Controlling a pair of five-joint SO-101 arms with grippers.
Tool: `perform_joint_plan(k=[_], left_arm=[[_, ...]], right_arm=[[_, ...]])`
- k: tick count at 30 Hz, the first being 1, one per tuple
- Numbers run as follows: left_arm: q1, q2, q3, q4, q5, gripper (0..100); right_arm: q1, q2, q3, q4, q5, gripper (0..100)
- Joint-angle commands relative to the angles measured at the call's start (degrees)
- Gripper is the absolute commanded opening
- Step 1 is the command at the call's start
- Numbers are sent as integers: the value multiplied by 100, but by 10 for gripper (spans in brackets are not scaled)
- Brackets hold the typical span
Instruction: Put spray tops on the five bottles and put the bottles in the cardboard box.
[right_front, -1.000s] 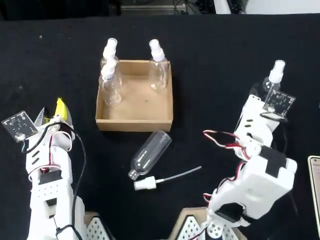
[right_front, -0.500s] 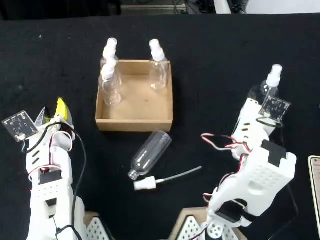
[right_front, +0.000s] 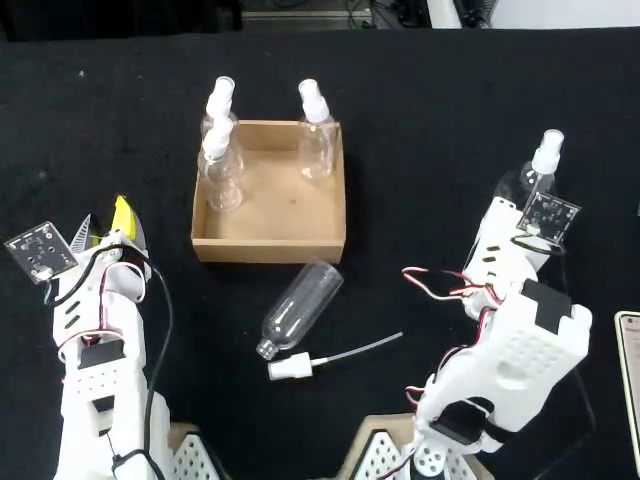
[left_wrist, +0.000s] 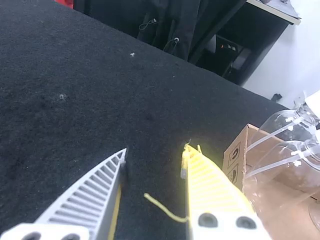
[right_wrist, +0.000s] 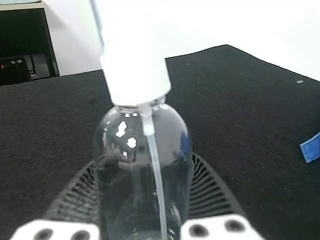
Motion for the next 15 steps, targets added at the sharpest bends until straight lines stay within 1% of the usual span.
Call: perform_joint_plan(k=[1, 5, 12, 15], left_arm=[[189, 9, -101, -141, 70, 159], [365, 9, -92, -141, 35, 159], [356, 9, -101, -141, 35, 159], [356, 9, -101, -141, 35, 159]], right_arm=[[97, -13, -224, -114, 9, 54], [97, -31, -224, -123, 9, 145], [97, -40, -259, -132, 9, 162], [79, -40, -268, -132, 9, 230]])
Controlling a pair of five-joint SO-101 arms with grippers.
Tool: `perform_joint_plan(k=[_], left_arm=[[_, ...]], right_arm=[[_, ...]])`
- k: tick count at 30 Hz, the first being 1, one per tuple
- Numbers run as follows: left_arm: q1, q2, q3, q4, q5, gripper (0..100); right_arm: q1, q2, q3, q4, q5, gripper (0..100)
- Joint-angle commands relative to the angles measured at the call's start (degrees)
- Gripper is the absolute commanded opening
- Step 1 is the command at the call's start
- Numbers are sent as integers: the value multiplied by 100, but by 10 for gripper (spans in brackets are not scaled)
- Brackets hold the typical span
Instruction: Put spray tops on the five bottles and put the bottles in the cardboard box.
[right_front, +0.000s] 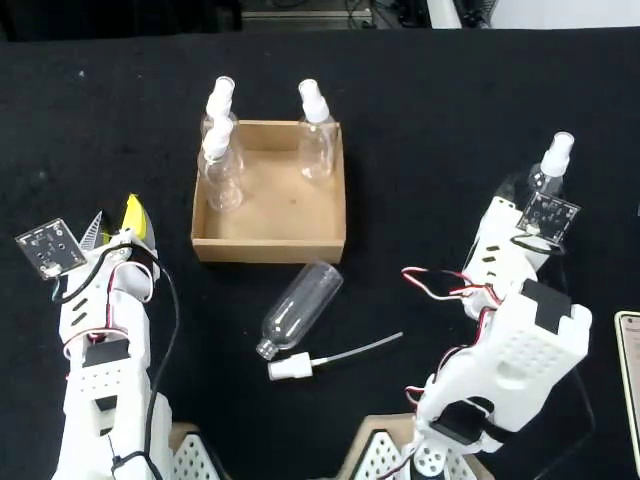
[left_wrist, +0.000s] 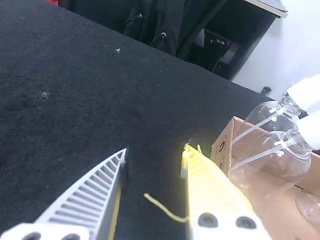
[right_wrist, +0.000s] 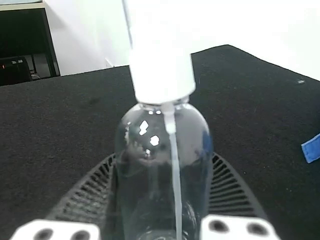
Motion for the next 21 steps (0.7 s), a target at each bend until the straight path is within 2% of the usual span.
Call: perform_joint_plan(k=[1, 4, 11, 21], left_arm=[[75, 9, -110, -141, 35, 159], [75, 9, -110, -141, 26, 159], [75, 9, -110, -141, 26, 159], [75, 9, -119, -141, 26, 159]], right_arm=[[26, -40, -259, -132, 9, 259], [-26, -40, -242, -132, 9, 309], [-18, -180, -224, -132, 9, 283], [-26, -1578, 699, -79, 9, 283]])
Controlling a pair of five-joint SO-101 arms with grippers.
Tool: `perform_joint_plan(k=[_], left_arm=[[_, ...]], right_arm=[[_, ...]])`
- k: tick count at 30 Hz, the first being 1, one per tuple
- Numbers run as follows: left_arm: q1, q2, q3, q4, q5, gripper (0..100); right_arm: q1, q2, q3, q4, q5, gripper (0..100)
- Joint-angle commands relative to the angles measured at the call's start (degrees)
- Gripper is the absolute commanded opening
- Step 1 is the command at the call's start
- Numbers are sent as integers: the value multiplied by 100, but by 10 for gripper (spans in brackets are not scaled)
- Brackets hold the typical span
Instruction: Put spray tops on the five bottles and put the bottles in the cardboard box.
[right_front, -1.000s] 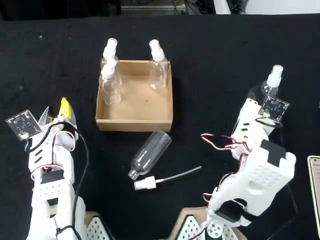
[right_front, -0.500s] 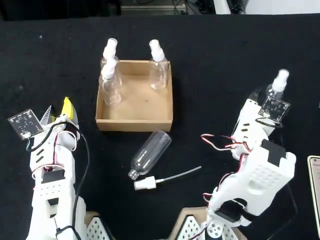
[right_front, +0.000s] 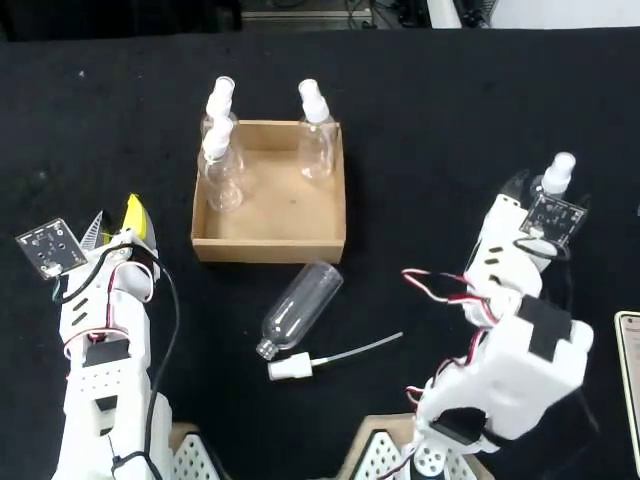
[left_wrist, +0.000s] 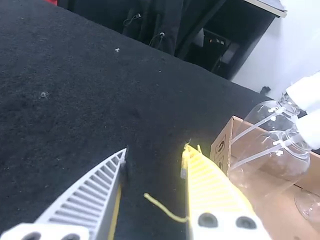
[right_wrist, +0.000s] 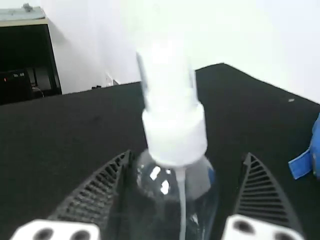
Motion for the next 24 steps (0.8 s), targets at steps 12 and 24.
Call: perform_joint_plan(k=[12, 24], left_arm=[[48, 9, -101, -141, 26, 159], [48, 9, -110, -141, 26, 159]], right_arm=[[0, -84, 40, -123, -9, 283], [0, 330, -295, -132, 0, 283]])
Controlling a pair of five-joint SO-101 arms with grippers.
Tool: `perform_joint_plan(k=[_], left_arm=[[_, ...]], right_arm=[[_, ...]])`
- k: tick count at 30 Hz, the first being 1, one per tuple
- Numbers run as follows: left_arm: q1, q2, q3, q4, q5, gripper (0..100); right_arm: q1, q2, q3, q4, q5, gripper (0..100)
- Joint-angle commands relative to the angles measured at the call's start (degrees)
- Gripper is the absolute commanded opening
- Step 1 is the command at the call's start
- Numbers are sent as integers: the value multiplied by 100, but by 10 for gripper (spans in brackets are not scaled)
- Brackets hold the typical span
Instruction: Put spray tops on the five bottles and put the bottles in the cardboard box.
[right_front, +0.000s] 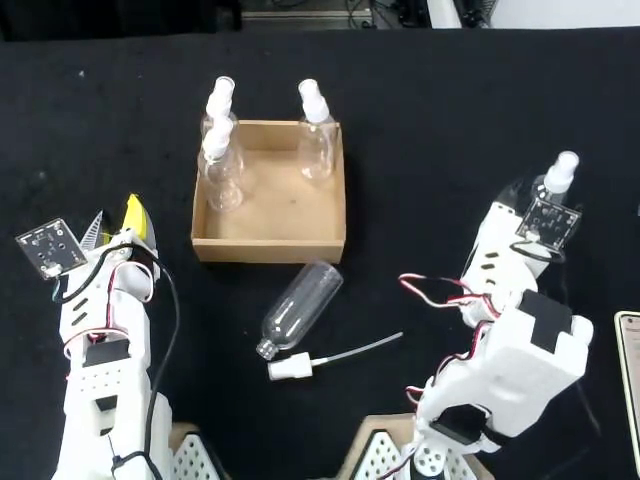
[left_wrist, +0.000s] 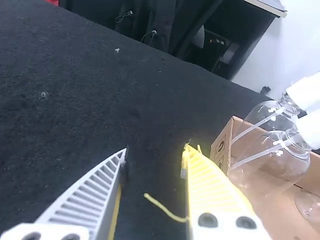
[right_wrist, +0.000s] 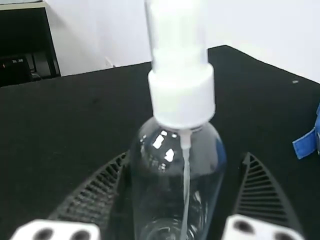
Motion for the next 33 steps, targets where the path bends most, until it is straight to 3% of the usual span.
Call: perform_joint_plan(k=[1, 22, 29, 33], left_arm=[[48, 9, -110, -141, 26, 159], [57, 9, -119, -141, 26, 159], [40, 9, -119, -141, 26, 159], [40, 9, -119, -149, 26, 159]], right_arm=[[-26, -57, -277, -132, 0, 283], [-35, -4, -13, -686, 9, 276], [-35, -40, 154, -695, 9, 64], [-35, -48, 233, -730, 9, 59]])
